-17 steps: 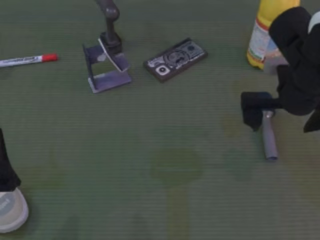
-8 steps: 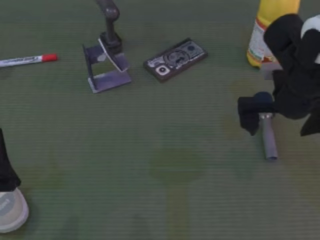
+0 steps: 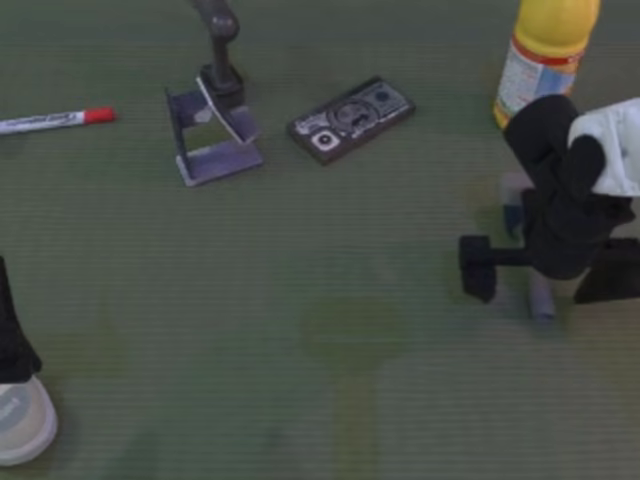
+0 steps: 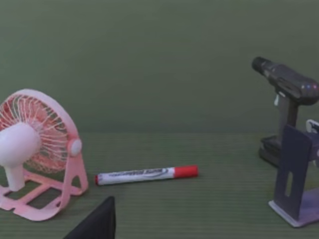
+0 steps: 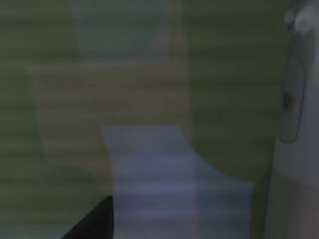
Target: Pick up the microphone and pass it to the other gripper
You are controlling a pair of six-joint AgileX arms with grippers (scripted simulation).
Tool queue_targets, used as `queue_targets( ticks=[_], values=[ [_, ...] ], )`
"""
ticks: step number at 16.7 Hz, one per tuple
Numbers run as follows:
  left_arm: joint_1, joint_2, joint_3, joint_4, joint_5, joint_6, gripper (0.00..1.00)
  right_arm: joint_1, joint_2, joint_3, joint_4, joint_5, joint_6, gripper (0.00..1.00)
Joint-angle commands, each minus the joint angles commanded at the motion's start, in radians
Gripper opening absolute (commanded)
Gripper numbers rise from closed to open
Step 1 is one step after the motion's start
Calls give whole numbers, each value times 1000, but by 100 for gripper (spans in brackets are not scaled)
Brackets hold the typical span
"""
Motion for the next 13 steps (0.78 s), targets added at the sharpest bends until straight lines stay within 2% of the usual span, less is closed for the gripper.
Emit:
queue_targets(
  ticks=[5,13],
  values=[
    [0,0,0,0,0,0,100,0,8,-6,13,0,0,100],
    [0,0,0,0,0,0,100,0,8,-6,13,0,0,40]
  ],
)
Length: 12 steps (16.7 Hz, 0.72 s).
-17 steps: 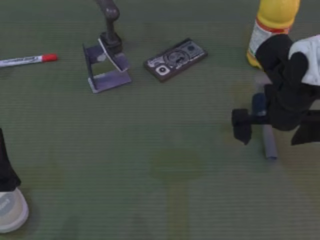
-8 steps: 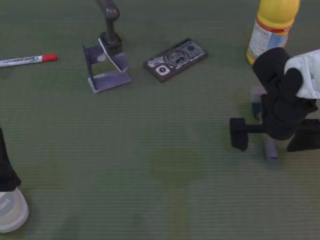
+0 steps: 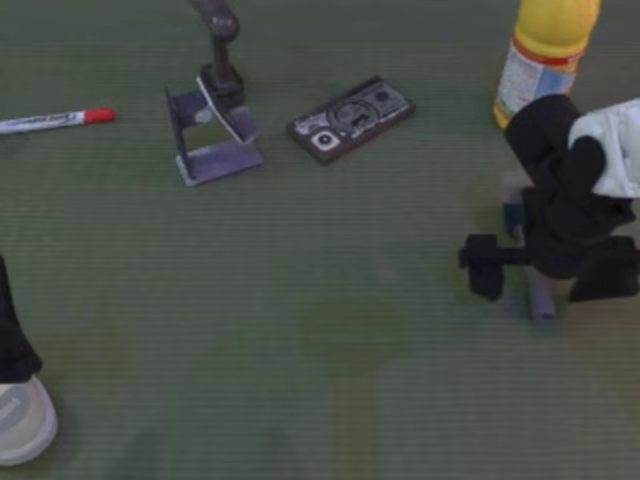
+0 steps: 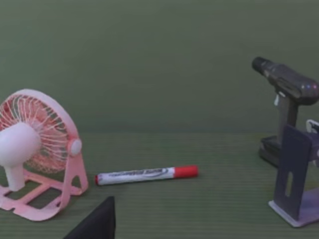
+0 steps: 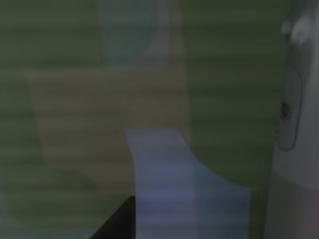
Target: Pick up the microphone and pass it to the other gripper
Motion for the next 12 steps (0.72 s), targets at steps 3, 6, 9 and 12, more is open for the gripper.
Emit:
queue_targets(
  ticks=[3,6,9,12],
  values=[
    [0,0,0,0,0,0,100,0,0,0,0,0,0,17],
    [0,0,0,0,0,0,100,0,0,0,0,0,0,0],
    [0,0,0,0,0,0,100,0,0,0,0,0,0,0],
    [0,0,0,0,0,0,100,0,0,0,0,0,0,0]
  ],
)
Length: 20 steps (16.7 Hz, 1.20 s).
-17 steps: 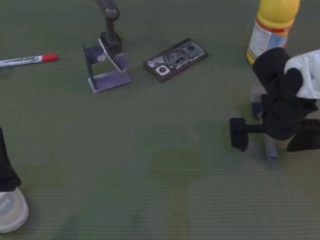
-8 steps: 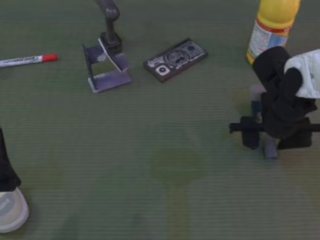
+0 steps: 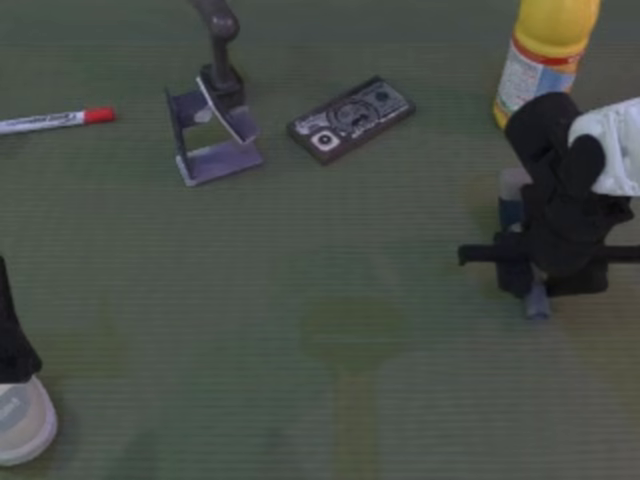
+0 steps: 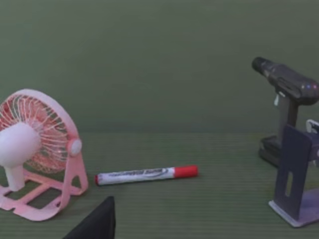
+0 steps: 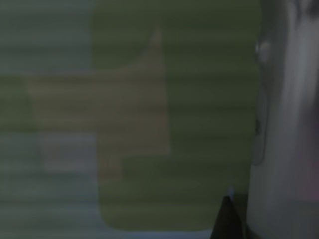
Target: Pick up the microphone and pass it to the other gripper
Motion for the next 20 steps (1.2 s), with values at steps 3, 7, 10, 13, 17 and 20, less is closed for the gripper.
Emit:
queue_targets(
  ticks=[3,7,10,13,17,20],
  values=[
    [0,0,0,0,0,0,100,2,-42,18,-15,10,-8,0],
    [0,0,0,0,0,0,100,5,-67,-2,92,-32,-38,0],
    [0,0,0,0,0,0,100,6,-99,-44,283,-100,-81,0],
    [0,0,0,0,0,0,100,4,-144,-114,560,-188,-137,0],
    [0,0,0,0,0,0,100,-1,-229,-229,970,-314,-219,0],
    [0,0,0,0,0,0,100,-7,-308,-307,1222,-398,-279,0]
  ],
)
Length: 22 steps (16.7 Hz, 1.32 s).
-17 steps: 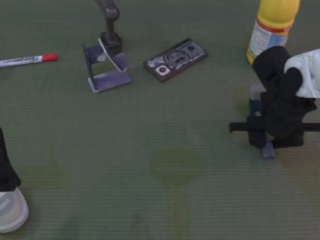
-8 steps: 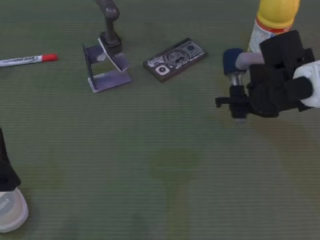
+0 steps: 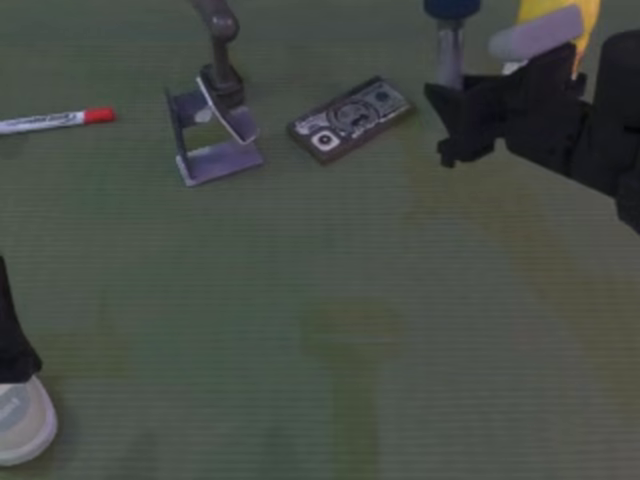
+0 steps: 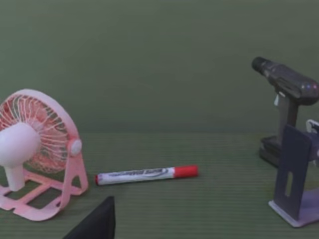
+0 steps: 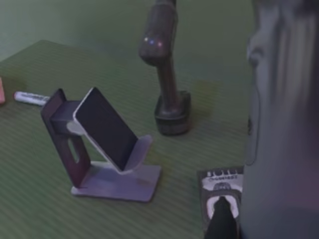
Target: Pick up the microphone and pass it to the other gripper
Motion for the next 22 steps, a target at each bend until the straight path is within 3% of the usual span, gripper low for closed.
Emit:
queue_targets(
  ticks=[5,11,14,19,22],
  values=[
    [0,0,0,0,0,0,100,-6,-101,-69,216,-85,-68,0],
    [0,0,0,0,0,0,100,1,-106,-69,227,-88,-70,0],
    [0,0,0,0,0,0,100,60,-115,-76,236,-35,-69,0],
    [0,0,0,0,0,0,100,228,-140,-103,257,131,-62,0],
    [0,0,0,0,0,0,100,295,-153,-114,265,197,-61,0]
  ],
)
